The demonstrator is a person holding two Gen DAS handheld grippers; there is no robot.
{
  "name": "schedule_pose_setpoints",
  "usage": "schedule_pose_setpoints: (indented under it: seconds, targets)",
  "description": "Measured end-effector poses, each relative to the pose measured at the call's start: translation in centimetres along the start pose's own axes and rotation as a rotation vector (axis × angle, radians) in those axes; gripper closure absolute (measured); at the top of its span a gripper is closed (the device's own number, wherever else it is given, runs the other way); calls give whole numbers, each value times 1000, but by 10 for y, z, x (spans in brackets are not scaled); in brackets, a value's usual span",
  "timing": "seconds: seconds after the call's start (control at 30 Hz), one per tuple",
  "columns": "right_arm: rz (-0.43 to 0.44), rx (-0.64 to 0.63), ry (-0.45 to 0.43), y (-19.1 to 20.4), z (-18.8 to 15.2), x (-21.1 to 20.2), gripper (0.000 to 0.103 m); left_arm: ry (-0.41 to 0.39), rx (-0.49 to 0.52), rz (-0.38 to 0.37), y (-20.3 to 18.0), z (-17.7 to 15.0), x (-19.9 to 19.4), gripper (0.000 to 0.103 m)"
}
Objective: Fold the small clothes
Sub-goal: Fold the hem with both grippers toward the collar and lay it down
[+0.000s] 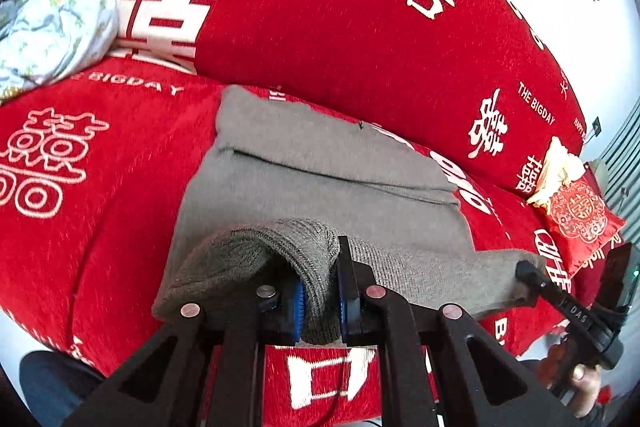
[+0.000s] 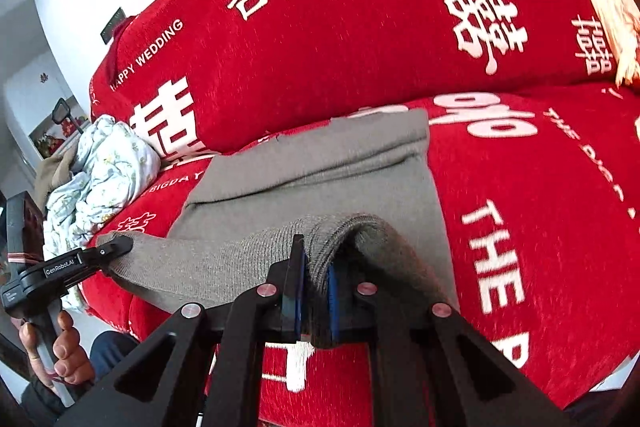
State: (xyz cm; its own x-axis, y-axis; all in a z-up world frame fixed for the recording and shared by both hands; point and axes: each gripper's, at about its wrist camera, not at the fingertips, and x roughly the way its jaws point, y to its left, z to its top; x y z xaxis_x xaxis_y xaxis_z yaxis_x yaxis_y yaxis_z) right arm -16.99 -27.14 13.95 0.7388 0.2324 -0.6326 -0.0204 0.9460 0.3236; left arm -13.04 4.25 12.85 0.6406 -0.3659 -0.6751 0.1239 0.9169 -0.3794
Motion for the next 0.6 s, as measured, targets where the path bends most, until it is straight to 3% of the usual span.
schedule_pose_setpoints:
  seconds: [0.6]
  targets:
    - [28, -56, -52, 0, 52, 13, 93, -43, 81, 147, -27, 39, 11, 90]
